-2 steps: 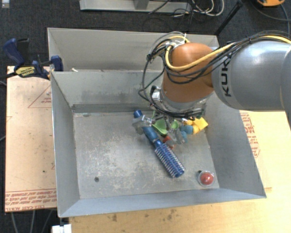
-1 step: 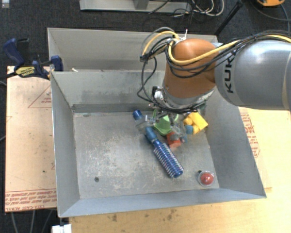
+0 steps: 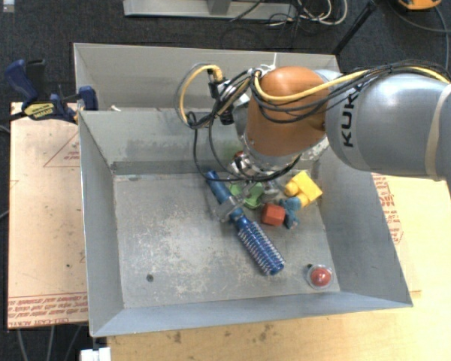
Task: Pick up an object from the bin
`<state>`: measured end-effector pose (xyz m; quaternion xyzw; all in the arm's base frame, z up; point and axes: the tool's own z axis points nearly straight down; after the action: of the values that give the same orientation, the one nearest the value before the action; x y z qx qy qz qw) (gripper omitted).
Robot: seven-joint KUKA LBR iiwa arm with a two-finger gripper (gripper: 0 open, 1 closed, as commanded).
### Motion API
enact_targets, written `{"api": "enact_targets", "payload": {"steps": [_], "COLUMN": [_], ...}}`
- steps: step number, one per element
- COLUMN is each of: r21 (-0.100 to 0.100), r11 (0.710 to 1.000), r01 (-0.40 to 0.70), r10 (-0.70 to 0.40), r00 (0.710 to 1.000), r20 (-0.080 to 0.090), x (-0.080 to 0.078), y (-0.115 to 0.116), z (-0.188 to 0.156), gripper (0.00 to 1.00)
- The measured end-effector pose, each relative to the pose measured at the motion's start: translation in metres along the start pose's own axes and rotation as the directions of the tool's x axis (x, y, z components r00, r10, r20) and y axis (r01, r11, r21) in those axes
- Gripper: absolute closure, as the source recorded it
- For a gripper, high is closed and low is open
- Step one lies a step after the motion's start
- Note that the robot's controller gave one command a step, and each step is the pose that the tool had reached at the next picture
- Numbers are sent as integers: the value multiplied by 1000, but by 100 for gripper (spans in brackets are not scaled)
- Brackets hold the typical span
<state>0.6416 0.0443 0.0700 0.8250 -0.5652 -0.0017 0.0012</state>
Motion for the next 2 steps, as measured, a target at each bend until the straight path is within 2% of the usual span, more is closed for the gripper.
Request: {"api": "enact_targets", "payload": {"steps": [1,2], "r21": [-7,3], "r11": [892,891], "r01": [452,454], "r10": [-452,-454], "r00": [892,891], "r20": [5,1], "x": [-9,-10], "y": [15,13], "z": [1,0], "gripper": [0,100]}}
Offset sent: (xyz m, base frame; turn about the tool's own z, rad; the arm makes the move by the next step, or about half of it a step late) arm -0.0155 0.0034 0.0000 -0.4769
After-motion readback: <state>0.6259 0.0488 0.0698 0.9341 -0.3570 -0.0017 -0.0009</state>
